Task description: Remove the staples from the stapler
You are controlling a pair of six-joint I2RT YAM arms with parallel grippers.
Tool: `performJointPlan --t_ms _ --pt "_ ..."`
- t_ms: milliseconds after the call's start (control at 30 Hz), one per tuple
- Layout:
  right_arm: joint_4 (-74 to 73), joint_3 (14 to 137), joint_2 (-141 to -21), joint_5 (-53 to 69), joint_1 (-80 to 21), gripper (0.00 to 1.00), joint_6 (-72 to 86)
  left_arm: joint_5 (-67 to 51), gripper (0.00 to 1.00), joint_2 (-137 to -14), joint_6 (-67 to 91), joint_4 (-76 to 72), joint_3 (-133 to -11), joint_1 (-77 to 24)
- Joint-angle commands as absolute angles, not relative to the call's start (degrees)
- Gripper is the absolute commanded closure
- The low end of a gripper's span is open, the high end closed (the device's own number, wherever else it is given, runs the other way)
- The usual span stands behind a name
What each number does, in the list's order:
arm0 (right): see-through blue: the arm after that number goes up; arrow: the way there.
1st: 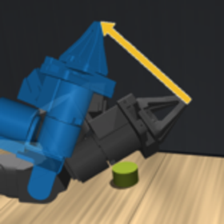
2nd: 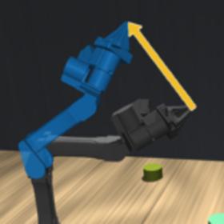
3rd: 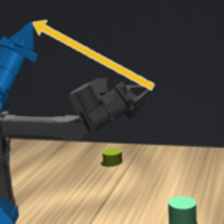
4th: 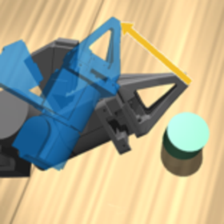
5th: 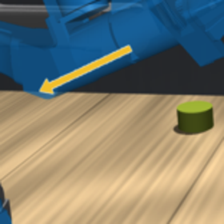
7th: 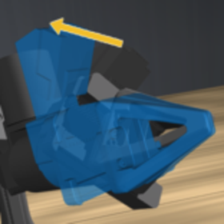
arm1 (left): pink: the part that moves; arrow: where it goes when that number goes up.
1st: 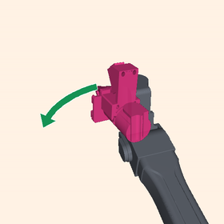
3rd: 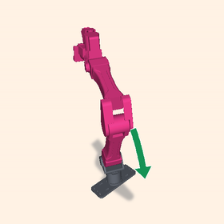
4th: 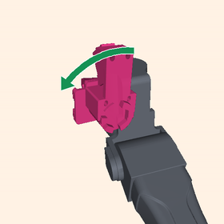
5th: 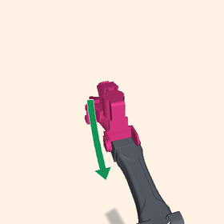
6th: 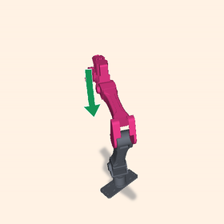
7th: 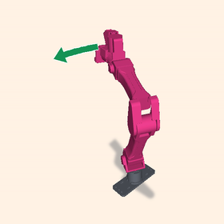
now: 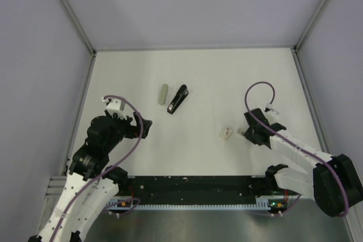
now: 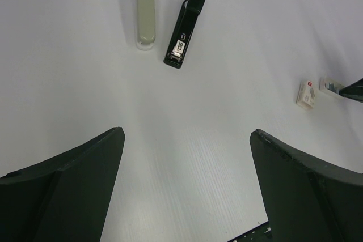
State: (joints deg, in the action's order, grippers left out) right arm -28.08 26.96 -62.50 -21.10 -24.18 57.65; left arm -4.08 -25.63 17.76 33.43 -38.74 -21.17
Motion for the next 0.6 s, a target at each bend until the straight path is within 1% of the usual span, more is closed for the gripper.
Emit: performJointPlan --t_ms 0,200,367,467,567 --pt "-26.98 27.86 -61.70 -21.18 -23.38 1.00 55.20 -5.97 0.01 -25.84 16.26 30.68 -38.58 -21.36" --pt "-29.44 31.37 -62.05 -20.57 -23.38 1.00 49.32 -16.50 0.01 -31.10 15.20 28.92 -38.93 -21.27" --pt "-31.64 33.84 -61.18 -21.35 -23.38 1.00 44.75 -22.40 0.03 -38.04 21.51 28.40 -39.55 -21.44" --pt "-32.17 34.54 -59.94 -22.23 -23.29 1.00 42.55 -23.47 0.03 -40.86 25.65 25.23 -38.24 -22.32" --pt "-32.78 35.24 -60.38 -22.94 -23.38 1.00 40.35 -21.46 0.03 -43.67 29.26 22.42 -37.36 -25.56"
